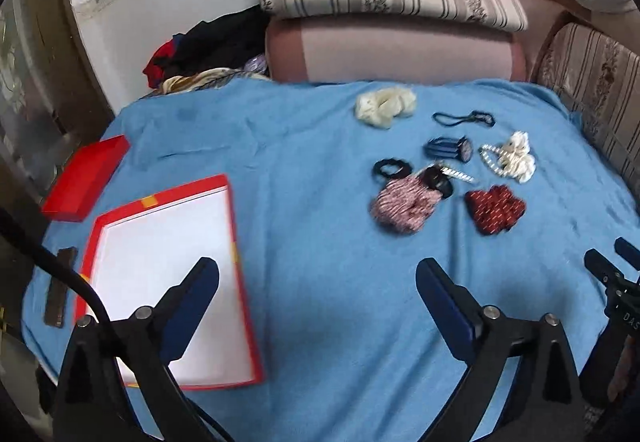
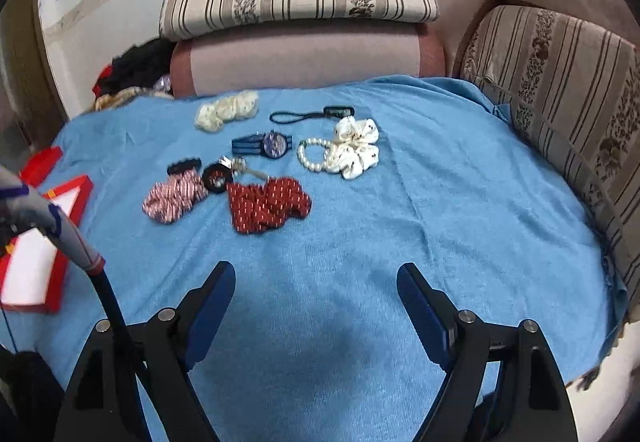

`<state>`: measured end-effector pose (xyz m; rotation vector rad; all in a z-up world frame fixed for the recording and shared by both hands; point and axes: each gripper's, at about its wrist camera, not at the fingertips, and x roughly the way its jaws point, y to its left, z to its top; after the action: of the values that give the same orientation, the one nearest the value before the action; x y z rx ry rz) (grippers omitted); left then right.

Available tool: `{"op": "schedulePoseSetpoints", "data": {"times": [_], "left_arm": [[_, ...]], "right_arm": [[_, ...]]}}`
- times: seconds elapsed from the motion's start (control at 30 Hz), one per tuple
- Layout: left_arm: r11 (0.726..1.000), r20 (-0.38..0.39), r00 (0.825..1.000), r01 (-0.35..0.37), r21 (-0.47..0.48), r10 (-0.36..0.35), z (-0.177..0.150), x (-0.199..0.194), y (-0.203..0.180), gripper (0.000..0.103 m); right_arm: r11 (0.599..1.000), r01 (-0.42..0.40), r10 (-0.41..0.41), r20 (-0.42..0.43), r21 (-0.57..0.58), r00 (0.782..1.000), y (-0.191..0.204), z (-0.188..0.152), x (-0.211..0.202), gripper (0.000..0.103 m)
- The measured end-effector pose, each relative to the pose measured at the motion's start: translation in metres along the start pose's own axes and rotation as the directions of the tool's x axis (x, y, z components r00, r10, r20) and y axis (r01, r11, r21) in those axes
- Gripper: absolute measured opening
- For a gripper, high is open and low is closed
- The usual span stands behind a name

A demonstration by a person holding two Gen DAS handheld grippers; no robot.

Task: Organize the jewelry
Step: 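Grasp the pink checked scrunchie with the left tool while the right grasps the red polka-dot scrunchie, then carry both scrunchies to the red-rimmed white tray and open both tools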

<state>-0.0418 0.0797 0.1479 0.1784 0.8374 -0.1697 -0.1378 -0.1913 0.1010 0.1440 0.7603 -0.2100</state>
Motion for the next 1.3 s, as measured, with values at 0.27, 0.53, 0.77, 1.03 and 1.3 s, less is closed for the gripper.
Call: {"op": "schedulePoseSetpoints", "data": {"times": [0.27,0.53,0.77,1.03,1.3], "left_arm": [[0.995,-0.15,0.984,0.096,-0.028,-0.099,0.007,0.059,-0.019,0.084],[0.964,-0.202,0.951,0.201,-0.175,-0.235,0.033,0.119,-0.026,0.079],[0.957,-0.263,0.927,0.226,-0.182,-0.269,0.042,0.175,-0.048,0.079],[0.952,-0.305,0.907,0.238,-0.193,-0.289,0.029,0.175,-0.056,0.01],[0.938,-0.2,0.935,0.239,-0.253,-0.292,0.015,0.095,-0.013,0.011]], "right_arm": [[0.993,-0.118,0.115,-0.078,-0.03,0.99,-0.006,0.024,0.048,0.087],[0.971,-0.24,0.24,-0.162,0.022,0.957,-0.003,0.043,0.11,0.079],[0.966,-0.247,0.256,-0.207,0.071,0.944,0.005,0.047,0.155,0.079],[0.953,-0.277,0.301,-0.251,0.124,0.92,0.01,0.041,0.166,0.016],[0.943,-0.329,0.332,-0.208,0.049,0.92,0.029,0.043,0.113,0.014]]}}
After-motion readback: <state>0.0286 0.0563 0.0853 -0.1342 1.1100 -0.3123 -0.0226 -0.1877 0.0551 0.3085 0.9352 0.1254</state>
